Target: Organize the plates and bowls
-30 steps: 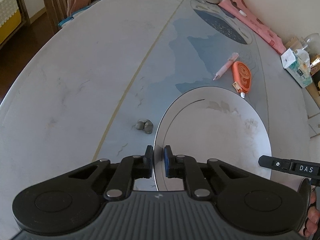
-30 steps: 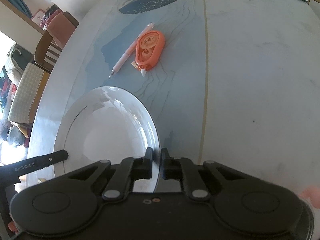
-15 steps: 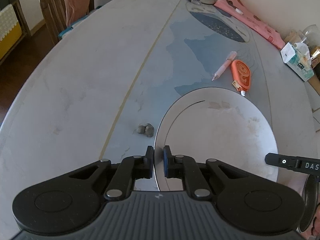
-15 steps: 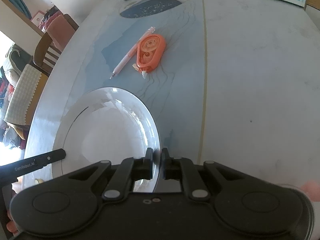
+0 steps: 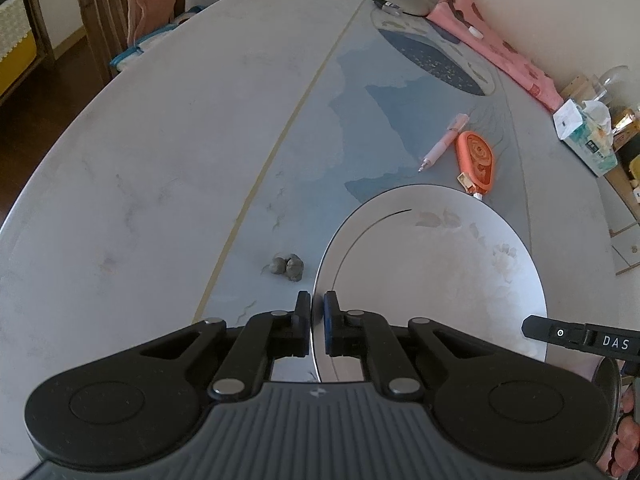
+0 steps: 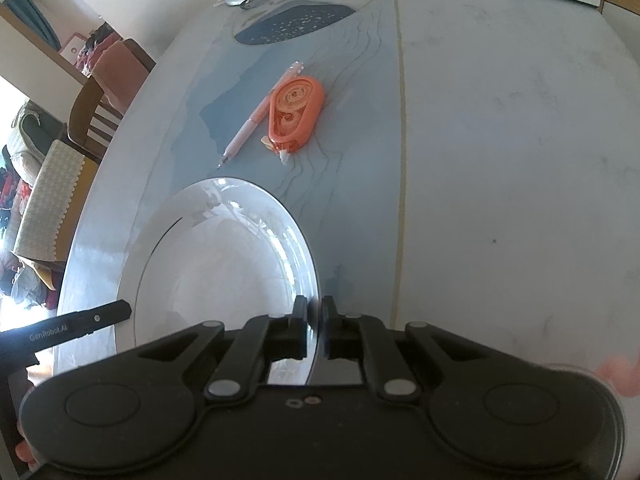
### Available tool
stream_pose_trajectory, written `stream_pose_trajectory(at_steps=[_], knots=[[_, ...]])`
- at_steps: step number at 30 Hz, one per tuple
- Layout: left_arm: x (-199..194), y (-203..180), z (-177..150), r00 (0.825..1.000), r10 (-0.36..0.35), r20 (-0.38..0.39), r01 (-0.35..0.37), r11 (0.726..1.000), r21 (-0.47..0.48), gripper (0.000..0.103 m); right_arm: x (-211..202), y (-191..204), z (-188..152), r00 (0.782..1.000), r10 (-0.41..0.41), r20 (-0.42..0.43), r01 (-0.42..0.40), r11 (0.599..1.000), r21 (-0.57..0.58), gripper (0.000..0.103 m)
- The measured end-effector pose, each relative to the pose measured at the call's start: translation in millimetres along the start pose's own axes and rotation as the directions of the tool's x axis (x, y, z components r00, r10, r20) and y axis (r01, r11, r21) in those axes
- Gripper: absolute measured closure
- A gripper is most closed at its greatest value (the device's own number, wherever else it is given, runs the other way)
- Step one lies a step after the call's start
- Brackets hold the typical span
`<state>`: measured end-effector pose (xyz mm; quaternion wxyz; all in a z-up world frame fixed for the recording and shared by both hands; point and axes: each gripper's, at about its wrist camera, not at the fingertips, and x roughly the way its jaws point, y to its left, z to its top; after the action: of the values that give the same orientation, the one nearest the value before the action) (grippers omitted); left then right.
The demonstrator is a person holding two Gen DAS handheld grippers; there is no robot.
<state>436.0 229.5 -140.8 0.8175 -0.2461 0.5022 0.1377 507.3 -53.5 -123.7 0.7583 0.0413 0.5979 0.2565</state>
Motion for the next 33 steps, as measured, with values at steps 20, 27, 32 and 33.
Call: stream_pose_trajectory(at_steps=[20, 27, 32, 33], knots=[[16.0, 5.2, -0.2, 0.997, -0.072, -0.009, 0.071, 0.996, -0.062, 0.087, 5.7, -8.5, -1.0, 1.000, 0.022, -0.016, -0.022, 1.000, 0.008, 0.095], [13.5, -1.3, -3.3, 0.999, -0.037, 0.011, 0.037, 0.999, -0.030, 0.088, 5.2, -4.5, -3.0, 1.000, 0.004, -0.001, -0.004, 1.000, -0.010, 0.095], [10.2, -1.5, -4.4, 0.999, -0.032, 0.021, 0.033, 0.999, -0.025, 0.090, 2.4, -2.4, -3.6, 1.000, -0.004, 0.002, 0.004, 1.000, -0.017, 0.095], [10.3, -2.1, -5.4, 0.999, -0.032, 0.020, 0.033, 0.999, -0.026, 0.090, 1.4, -1.5, -3.5, 1.000, -0.010, 0.007, 0.010, 1.000, -0.021, 0.095]])
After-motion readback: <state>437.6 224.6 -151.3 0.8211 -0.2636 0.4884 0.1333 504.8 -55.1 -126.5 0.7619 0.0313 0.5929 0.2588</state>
